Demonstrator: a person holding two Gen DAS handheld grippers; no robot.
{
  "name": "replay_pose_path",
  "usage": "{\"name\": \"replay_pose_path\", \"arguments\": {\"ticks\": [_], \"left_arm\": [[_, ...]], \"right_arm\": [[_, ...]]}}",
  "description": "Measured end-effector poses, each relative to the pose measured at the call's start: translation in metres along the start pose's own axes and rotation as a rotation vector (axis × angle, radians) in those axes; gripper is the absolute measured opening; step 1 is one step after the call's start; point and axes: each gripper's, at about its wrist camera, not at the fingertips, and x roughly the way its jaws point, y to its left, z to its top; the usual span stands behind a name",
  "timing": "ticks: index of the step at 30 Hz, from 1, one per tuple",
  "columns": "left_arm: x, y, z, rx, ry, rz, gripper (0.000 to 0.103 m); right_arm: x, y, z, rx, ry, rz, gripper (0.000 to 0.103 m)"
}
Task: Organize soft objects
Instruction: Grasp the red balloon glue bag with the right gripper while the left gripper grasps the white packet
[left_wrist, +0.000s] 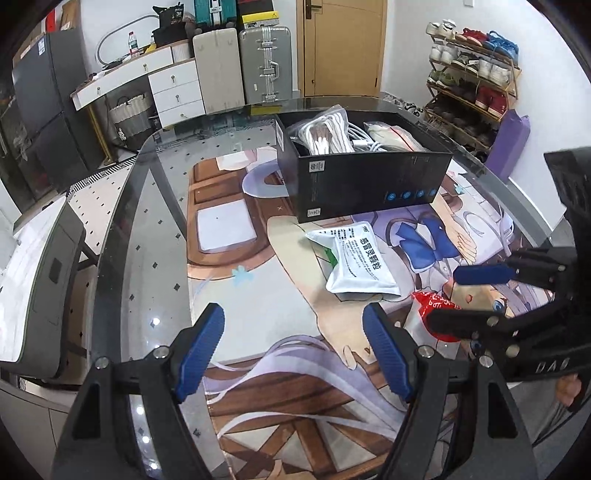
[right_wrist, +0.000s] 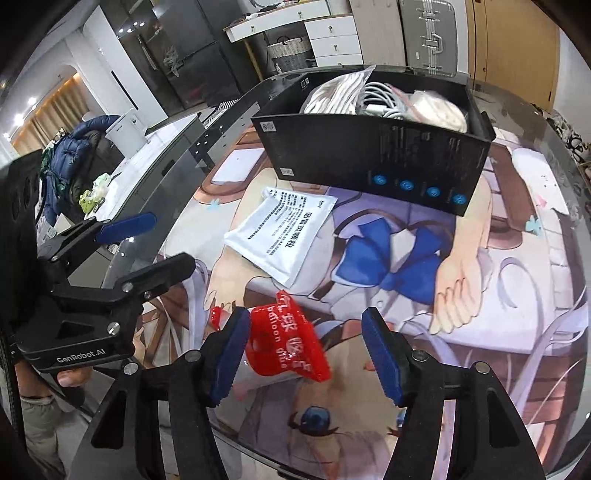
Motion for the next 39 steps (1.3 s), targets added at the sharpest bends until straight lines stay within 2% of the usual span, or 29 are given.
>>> {"name": "replay_pose_path", "arguments": {"ticks": [4,10,15,18,21,25,33,36,39], "left_arm": [[0.008,-0.006,-0.004,0.039,0.047,0.005,0.078],[0.019,-0.018,-0.013,0.090,0.107,-0.005,0.078],[0.023,-0.034,-0.019,0.103,0.139,-0.057,0.078],[0.024,-0.052,-0.023,0.122,0.158,-0.120,0.078],[0.023,-0.065,-0.024,0.156,0.156,-0.129,0.078],[0.022,-0.059,-0.022,0.135,0.153,-0.122,0.078],[0.019,-0.021,-0.012,0.005,0.132,-0.084,0.078],[0.019,-0.016,-0.011,-0.012,0.126,-0.080,0.078],[0.021,-0.019,-0.011,0.002,0.127,-0.079,0.078]], "right_arm": [[-0.007,-0.006,-0.002,0.005,0.005,0.015,0.064],[-0.007,-0.007,-0.014,-0.034,0.062,0.038,0.064],[-0.005,-0.022,-0.020,0.037,0.096,0.113,0.064],[-0.007,-0.029,-0.020,0.065,0.091,0.104,0.065],[-0.009,-0.030,-0.019,0.074,0.085,0.089,0.070],[-0.010,-0.025,-0.020,0.038,0.081,0.039,0.070],[-0.008,-0.020,-0.025,0.031,0.084,-0.015,0.074],[-0.019,-0.030,-0.020,0.068,0.052,-0.013,0.074],[-0.024,-0.041,-0.020,0.139,0.079,0.018,0.074]]}}
